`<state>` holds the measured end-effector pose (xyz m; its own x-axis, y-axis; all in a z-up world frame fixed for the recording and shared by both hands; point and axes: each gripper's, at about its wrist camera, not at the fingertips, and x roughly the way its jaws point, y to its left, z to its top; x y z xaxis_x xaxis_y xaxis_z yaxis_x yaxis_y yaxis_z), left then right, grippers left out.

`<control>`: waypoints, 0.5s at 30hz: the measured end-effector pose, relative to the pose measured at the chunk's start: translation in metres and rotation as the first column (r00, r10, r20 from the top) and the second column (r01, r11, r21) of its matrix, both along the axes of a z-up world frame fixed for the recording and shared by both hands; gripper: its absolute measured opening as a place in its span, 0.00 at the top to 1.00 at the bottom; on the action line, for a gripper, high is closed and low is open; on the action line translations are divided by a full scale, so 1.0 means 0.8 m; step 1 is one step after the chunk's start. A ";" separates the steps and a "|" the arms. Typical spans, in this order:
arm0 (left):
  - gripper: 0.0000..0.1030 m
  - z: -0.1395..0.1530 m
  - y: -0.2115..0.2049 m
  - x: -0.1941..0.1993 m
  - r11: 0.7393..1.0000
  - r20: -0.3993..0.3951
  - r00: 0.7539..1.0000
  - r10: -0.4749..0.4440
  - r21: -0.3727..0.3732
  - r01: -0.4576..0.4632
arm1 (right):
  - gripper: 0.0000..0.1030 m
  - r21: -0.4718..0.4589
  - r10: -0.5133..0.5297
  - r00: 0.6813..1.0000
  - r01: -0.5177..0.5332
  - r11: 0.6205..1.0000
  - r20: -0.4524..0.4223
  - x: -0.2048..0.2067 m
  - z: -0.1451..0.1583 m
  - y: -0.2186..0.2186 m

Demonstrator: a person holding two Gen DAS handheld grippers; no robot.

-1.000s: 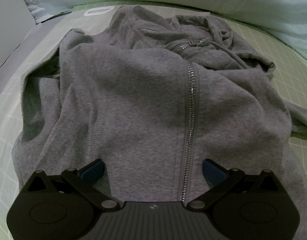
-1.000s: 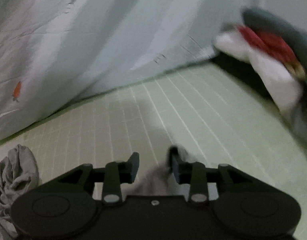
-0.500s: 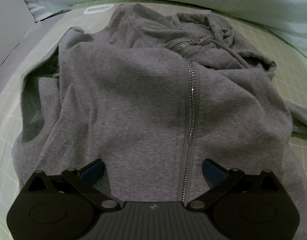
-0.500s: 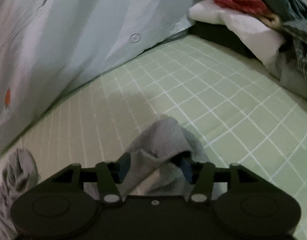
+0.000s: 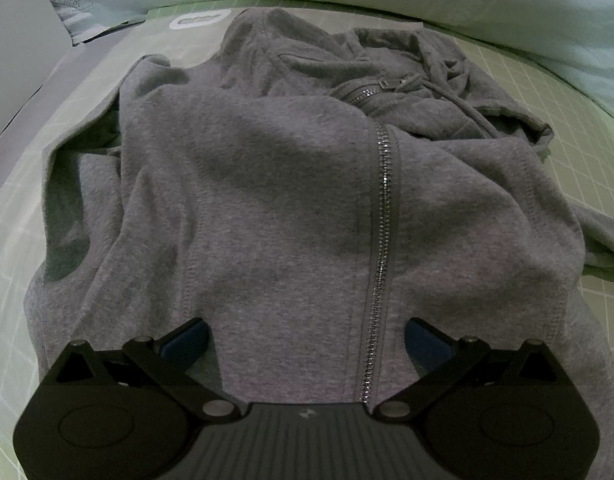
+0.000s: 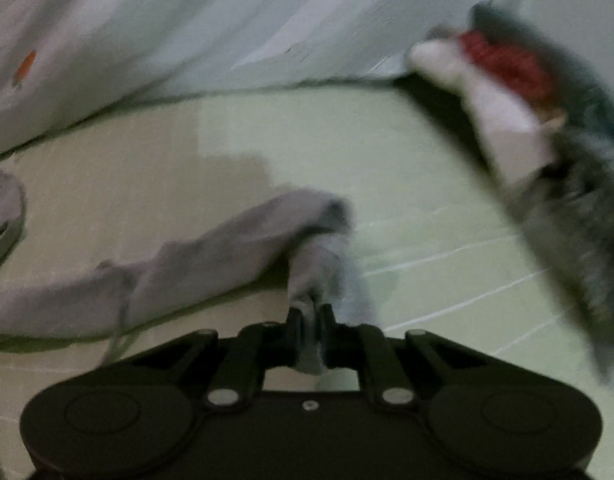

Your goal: Fold clothes

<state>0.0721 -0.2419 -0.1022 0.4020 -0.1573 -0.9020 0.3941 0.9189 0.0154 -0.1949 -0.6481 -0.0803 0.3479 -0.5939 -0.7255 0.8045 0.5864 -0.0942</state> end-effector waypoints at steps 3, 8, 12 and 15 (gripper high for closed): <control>0.00 0.000 0.000 0.001 1.000 -0.003 1.000 0.000 0.001 0.000 | 0.92 -0.086 -0.067 0.997 0.069 0.994 0.025 -0.030 0.042 -0.019; 0.00 -0.001 -0.002 0.002 1.000 -0.009 1.000 0.001 0.004 -0.001 | 0.92 -0.119 -0.114 0.989 0.125 0.985 0.095 -0.056 0.112 -0.076; 0.00 -0.001 -0.002 0.001 1.000 -0.010 1.000 0.002 0.004 -0.002 | 0.89 -0.006 -0.138 0.984 0.139 0.990 0.112 -0.032 0.114 -0.137; 0.00 -0.002 -0.002 0.000 1.000 -0.007 1.000 0.002 0.003 -0.002 | 0.76 0.074 -0.141 0.985 0.135 0.988 0.095 0.011 0.079 -0.169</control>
<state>0.0721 -0.2434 -0.1040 0.3957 -0.1539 -0.9054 0.3921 0.9198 0.0151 -0.1860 -0.7833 -0.0169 0.3385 -0.5922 -0.7312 0.8816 0.4713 0.0264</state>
